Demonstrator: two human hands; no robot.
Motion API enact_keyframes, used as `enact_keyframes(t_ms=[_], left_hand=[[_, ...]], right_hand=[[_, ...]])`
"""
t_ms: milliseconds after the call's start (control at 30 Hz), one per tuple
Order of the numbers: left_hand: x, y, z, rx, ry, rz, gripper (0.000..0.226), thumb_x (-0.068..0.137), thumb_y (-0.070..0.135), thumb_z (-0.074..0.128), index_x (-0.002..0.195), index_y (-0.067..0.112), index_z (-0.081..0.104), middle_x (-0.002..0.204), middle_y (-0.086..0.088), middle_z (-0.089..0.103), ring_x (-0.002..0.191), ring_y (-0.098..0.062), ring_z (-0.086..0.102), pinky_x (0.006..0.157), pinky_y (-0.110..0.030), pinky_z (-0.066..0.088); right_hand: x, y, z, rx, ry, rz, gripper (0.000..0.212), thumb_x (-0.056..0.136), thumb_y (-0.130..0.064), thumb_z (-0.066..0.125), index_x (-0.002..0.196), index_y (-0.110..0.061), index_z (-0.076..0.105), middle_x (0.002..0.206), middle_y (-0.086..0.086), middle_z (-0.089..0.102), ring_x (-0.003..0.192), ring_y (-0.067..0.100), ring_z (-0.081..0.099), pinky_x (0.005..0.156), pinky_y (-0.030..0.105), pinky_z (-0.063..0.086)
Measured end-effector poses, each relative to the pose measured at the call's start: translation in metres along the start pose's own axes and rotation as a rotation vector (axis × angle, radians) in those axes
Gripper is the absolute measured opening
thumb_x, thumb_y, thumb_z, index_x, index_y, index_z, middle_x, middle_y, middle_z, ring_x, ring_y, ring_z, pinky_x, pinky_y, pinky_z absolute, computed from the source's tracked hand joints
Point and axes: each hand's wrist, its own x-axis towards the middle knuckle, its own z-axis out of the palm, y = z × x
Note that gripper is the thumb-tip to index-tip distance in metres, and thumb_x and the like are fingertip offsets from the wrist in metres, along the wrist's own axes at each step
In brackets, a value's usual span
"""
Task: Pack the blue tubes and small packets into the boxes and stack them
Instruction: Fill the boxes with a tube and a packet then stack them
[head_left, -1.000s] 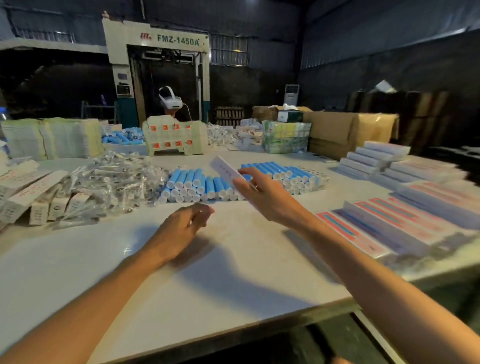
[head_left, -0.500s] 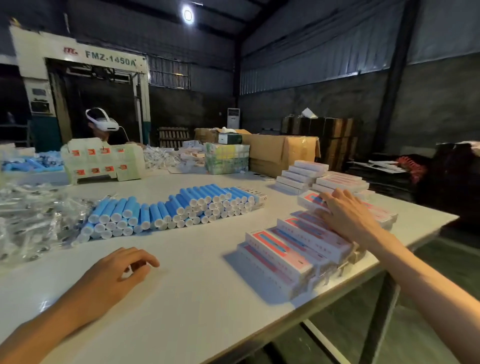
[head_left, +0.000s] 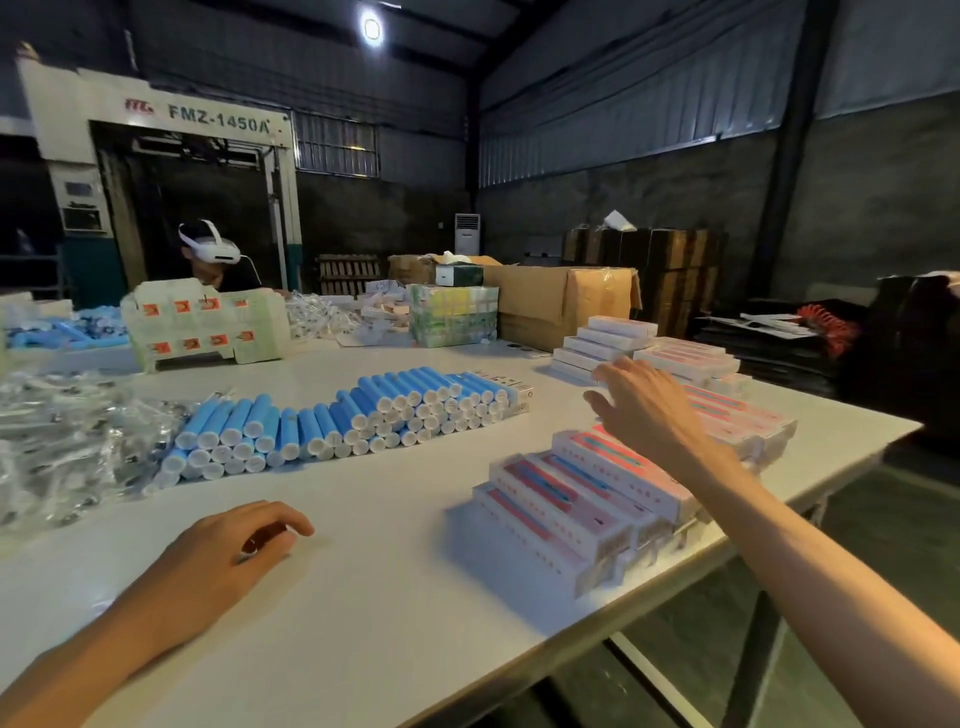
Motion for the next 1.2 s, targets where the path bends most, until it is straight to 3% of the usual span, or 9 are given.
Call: enact_keyframes(t_ms=[133,267,367,533,600,700,867,967,1200], left_hand=[[0.0,0.002,-0.003,0.002,0.072,-0.058,0.024,0.102,0.024,0.069,0.104,0.048,0.073,0.105,0.03,0.067,0.101,0.003,0.063,0.084,-0.023,0.048],[0.003,-0.003,-0.005,0.007,0.147,-0.158,0.03,0.101,0.014,0.068,0.103,0.044,0.074,0.099,0.018,0.072,0.096,-0.003,0.066,0.09,-0.033,0.052],[0.004,-0.007,-0.008,0.084,0.195,-0.238,0.029,0.1,0.015,0.066,0.101,0.043,0.073,0.095,0.016,0.071,0.09,-0.009,0.063,0.084,-0.033,0.05],[0.002,-0.01,-0.02,0.345,0.329,-0.36,0.008,0.096,0.026,0.059,0.094,0.028,0.067,0.103,0.005,0.073,0.097,-0.026,0.065,0.074,-0.035,0.045],[-0.001,-0.014,-0.025,0.37,0.373,-0.388,0.01,0.097,0.027,0.056,0.09,0.026,0.062,0.099,0.003,0.073,0.093,-0.026,0.066,0.069,-0.033,0.037],[-0.002,-0.021,-0.029,0.399,0.39,-0.416,0.011,0.099,0.03,0.055,0.096,0.025,0.065,0.102,0.004,0.075,0.093,-0.027,0.067,0.07,-0.034,0.039],[0.005,-0.048,-0.063,0.486,0.371,-0.529,0.022,0.099,0.036,0.057,0.118,0.025,0.06,0.116,-0.003,0.074,0.109,-0.031,0.068,0.088,-0.041,0.051],[0.009,-0.084,-0.106,0.776,0.383,-0.611,0.042,0.101,0.04,0.057,0.136,0.017,0.052,0.138,-0.01,0.06,0.127,-0.032,0.053,0.106,-0.048,0.042],[-0.013,-0.162,-0.187,1.242,0.269,-0.971,0.046,0.104,0.043,0.051,0.141,0.014,0.05,0.147,-0.013,0.044,0.137,-0.032,0.041,0.112,-0.048,0.036]], right_hand=[[0.017,-0.098,0.003,0.338,0.101,-0.166,0.031,0.105,-0.031,0.057,0.131,-0.015,0.06,0.119,0.006,0.07,0.097,0.02,0.067,0.075,0.039,0.061],[0.021,-0.206,0.009,0.611,0.087,-0.265,0.018,0.101,-0.018,0.049,0.099,-0.017,0.067,0.094,0.001,0.073,0.075,0.018,0.064,0.061,0.039,0.055],[0.012,-0.276,0.025,0.764,-0.009,-0.334,0.017,0.099,-0.015,0.051,0.095,-0.013,0.067,0.09,0.002,0.073,0.074,0.023,0.065,0.065,0.045,0.057],[-0.021,-0.352,0.076,1.024,-0.152,-0.315,0.016,0.103,-0.021,0.054,0.092,-0.013,0.062,0.077,0.002,0.066,0.07,0.025,0.057,0.068,0.047,0.05],[-0.03,-0.366,0.094,1.014,-0.199,-0.351,0.017,0.105,-0.023,0.052,0.093,-0.015,0.06,0.079,0.001,0.066,0.071,0.025,0.057,0.069,0.048,0.049],[-0.03,-0.371,0.108,1.049,-0.211,-0.368,0.015,0.104,-0.023,0.054,0.09,-0.019,0.059,0.078,-0.004,0.065,0.071,0.02,0.058,0.067,0.047,0.049],[-0.032,-0.366,0.115,1.089,-0.25,-0.384,0.016,0.1,-0.017,0.06,0.086,-0.024,0.061,0.076,-0.007,0.066,0.072,0.016,0.06,0.069,0.042,0.05],[-0.03,-0.368,0.115,1.124,-0.279,-0.391,0.013,0.1,-0.015,0.06,0.089,-0.021,0.066,0.079,-0.006,0.069,0.074,0.018,0.063,0.073,0.045,0.053],[-0.024,-0.371,0.118,1.187,-0.352,-0.402,0.018,0.098,-0.013,0.059,0.087,-0.025,0.066,0.071,-0.007,0.067,0.069,0.015,0.062,0.072,0.047,0.054]])
